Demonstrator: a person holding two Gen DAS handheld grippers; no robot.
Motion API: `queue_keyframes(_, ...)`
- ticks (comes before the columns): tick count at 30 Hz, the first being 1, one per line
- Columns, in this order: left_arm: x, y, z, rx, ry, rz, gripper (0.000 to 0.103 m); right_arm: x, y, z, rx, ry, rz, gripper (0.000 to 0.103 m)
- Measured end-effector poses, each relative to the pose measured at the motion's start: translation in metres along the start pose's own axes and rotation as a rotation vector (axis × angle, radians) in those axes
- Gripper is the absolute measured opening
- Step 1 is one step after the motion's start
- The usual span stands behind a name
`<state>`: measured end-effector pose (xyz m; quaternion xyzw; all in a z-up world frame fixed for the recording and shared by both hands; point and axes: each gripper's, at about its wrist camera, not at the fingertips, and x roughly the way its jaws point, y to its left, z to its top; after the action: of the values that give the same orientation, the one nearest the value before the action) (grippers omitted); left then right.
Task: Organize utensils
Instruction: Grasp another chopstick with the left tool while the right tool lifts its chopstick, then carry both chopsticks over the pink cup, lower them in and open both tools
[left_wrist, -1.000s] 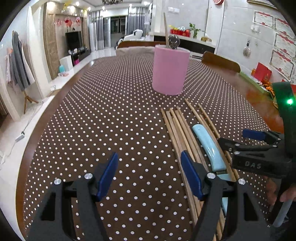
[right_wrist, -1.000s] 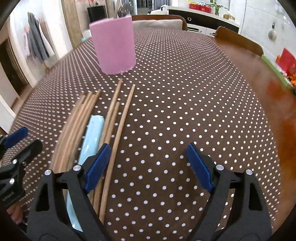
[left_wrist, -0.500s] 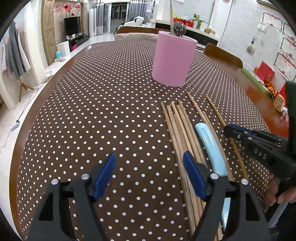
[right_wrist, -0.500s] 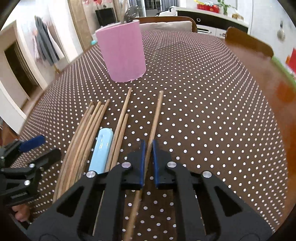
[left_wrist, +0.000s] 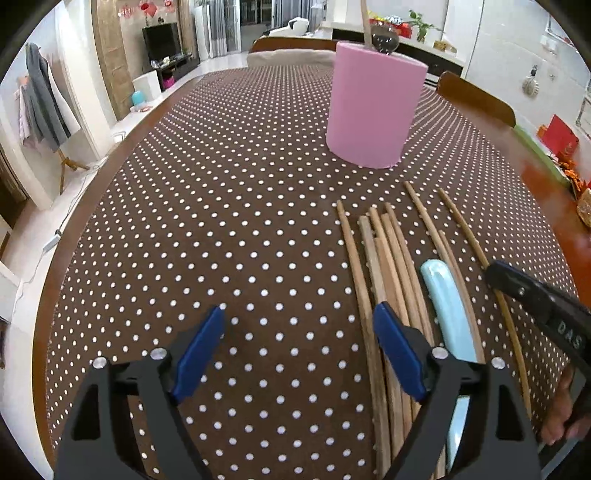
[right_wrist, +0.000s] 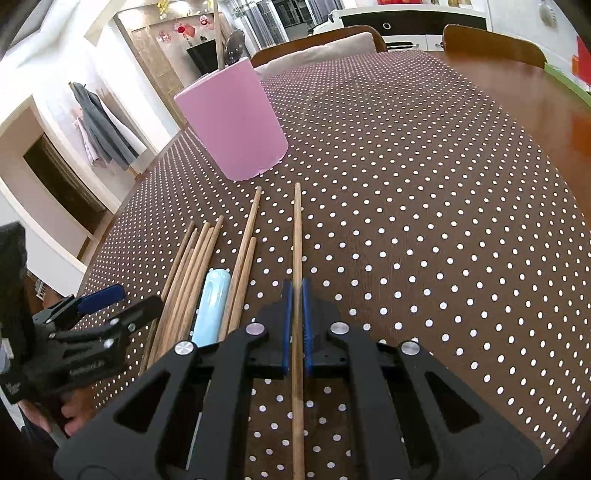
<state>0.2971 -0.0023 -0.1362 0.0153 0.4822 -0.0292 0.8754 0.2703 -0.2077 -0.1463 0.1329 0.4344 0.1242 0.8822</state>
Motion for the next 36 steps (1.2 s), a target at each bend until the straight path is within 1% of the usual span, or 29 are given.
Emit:
queue_keyframes(1,0.003,-0.004,0.003,0.019,-0.001,0.044,0.085,-0.003,-0.001,-0.005,0.002,-0.001,0.004,0.006)
queue_keyframes(2,0.003,-0.007,0.005,0.028,-0.015,0.069,0.085,-0.002,-0.002,-0.004,0.005,-0.001,0.008,0.006)
queue_keyframes(3,0.004,-0.01,0.008,0.026,-0.019,0.081,0.085,0.0,-0.001,-0.003,0.01,-0.001,0.012,0.006)
queue_keyframes(4,0.005,-0.011,0.01,0.017,-0.017,0.079,0.083,-0.005,-0.003,-0.009,0.012,-0.002,0.015,0.006)
queue_keyframes(5,0.006,-0.012,0.012,0.007,-0.016,0.068,0.073,-0.006,-0.005,-0.009,0.014,-0.002,0.018,0.006)
queue_keyframes(6,0.006,-0.013,0.015,-0.001,-0.019,0.026,0.064,-0.007,-0.006,-0.01,0.018,-0.003,0.02,0.006)
queue_keyframes(7,0.005,-0.012,0.016,0.005,-0.033,0.05,0.045,-0.008,-0.007,-0.01,0.016,-0.002,0.02,0.006)
queue_keyframes(8,0.005,-0.015,0.019,0.01,-0.037,0.077,0.035,-0.009,-0.007,-0.01,0.005,-0.001,0.015,0.006)
queue_keyframes(9,0.005,-0.015,0.021,0.007,-0.032,0.091,0.027,-0.011,-0.004,-0.01,-0.007,0.002,0.008,0.006)
queue_keyframes(10,0.005,-0.016,0.023,0.003,-0.023,0.103,0.008,-0.01,-0.001,-0.009,-0.014,0.005,0.002,0.006)
queue_keyframes(11,0.005,-0.019,0.026,-0.003,-0.011,0.126,0.008,-0.01,-0.001,-0.009,-0.016,0.007,0.0,0.006)
queue_keyframes(13,0.006,-0.021,0.031,-0.009,-0.006,0.128,0.006,-0.01,0.0,-0.008,-0.013,0.016,0.017,0.006)
queue_keyframes(16,0.005,-0.019,0.037,-0.03,-0.002,0.097,0.006,-0.015,0.006,-0.004,-0.012,0.011,0.039,0.006)
queue_keyframes(18,0.0,-0.016,0.041,-0.035,-0.018,0.051,0.006,-0.024,0.01,0.002,-0.031,-0.001,0.057,0.006)
queue_keyframes(19,-0.004,-0.007,0.039,-0.036,-0.028,0.04,0.006,-0.029,0.013,0.005,-0.042,-0.009,0.066,0.006)
queue_keyframes(23,-0.021,-0.002,0.052,-0.044,-0.093,-0.001,0.006,-0.045,0.025,0.019,-0.076,-0.058,0.061,0.006)
queue_keyframes(28,-0.042,0.0,0.07,-0.057,-0.181,-0.05,0.006,-0.063,0.034,0.038,-0.083,-0.113,0.069,0.005)
queue_keyframes(31,-0.055,0.006,0.078,-0.053,-0.232,-0.048,0.006,-0.072,0.042,0.048,-0.105,-0.149,0.068,0.005)
queue_keyframes(34,-0.071,0.006,0.086,-0.049,-0.31,-0.074,0.006,-0.079,0.048,0.062,-0.116,-0.177,0.063,0.005)
queue_keyframes(36,-0.085,-0.001,0.093,-0.038,-0.365,-0.051,0.006,-0.083,0.053,0.072,-0.124,-0.203,0.053,0.005)
